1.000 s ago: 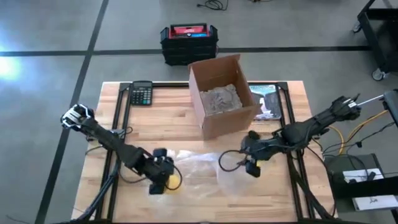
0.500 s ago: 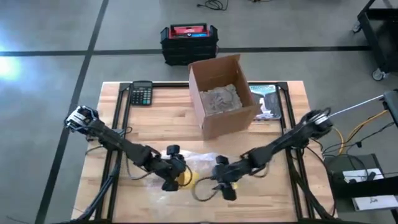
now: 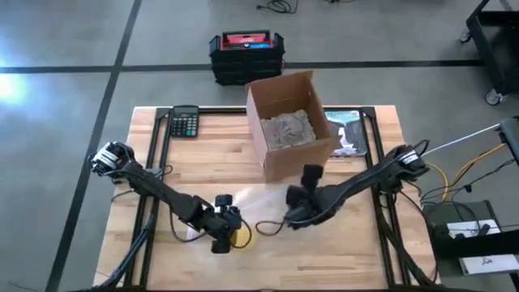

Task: Wrap mug
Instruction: Wrap the yellow cup in bubble wrap

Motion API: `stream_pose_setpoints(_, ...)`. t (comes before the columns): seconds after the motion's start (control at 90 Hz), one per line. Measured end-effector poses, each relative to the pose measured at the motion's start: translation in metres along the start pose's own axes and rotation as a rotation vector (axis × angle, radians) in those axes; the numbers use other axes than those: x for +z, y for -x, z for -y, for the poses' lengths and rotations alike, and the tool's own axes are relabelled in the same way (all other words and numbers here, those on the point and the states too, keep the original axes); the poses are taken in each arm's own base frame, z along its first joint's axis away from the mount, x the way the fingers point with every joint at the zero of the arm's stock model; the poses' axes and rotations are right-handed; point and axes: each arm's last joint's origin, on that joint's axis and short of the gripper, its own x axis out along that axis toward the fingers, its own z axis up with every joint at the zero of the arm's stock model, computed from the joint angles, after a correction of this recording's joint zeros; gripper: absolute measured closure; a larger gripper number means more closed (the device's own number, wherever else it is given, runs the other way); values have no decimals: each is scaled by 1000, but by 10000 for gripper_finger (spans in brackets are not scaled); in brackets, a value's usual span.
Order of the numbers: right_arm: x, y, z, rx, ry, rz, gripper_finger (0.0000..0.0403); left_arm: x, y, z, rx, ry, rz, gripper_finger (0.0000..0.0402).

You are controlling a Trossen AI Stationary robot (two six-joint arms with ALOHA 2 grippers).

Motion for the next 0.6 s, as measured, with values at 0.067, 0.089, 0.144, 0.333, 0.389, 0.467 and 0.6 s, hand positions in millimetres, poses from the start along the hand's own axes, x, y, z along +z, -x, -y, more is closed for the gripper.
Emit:
stream_pose_setpoints(0.067, 0, 8, 9, 11, -31, 33, 299, 10, 10, 0, 42, -10, 73, 401)
stream_pose_setpoints(0.089, 0, 11, 11, 16, -38, 40, 301, 14, 14, 0, 57, -11, 104, 401)
stream_pose_setpoints(0.144, -2, 15, 16, 23, -51, 52, 305, 25, 22, -3, 102, -21, 171, 401)
stream_pose_setpoints(0.333, -5, 25, 26, 56, -79, 73, 315, 47, 22, -17, 165, -72, 223, 401)
stream_pose_setpoints(0.389, -6, 25, 26, 61, -80, 70, 318, 53, 19, -24, 154, -71, 211, 401)
stream_pose_setpoints(0.467, -7, 25, 25, 89, -83, 50, 322, 61, 12, -32, 105, -61, 180, 401)
stream_pose_setpoints(0.6, -11, 25, 22, 159, -97, -5, 327, 75, 6, -35, 35, -82, 76, 401)
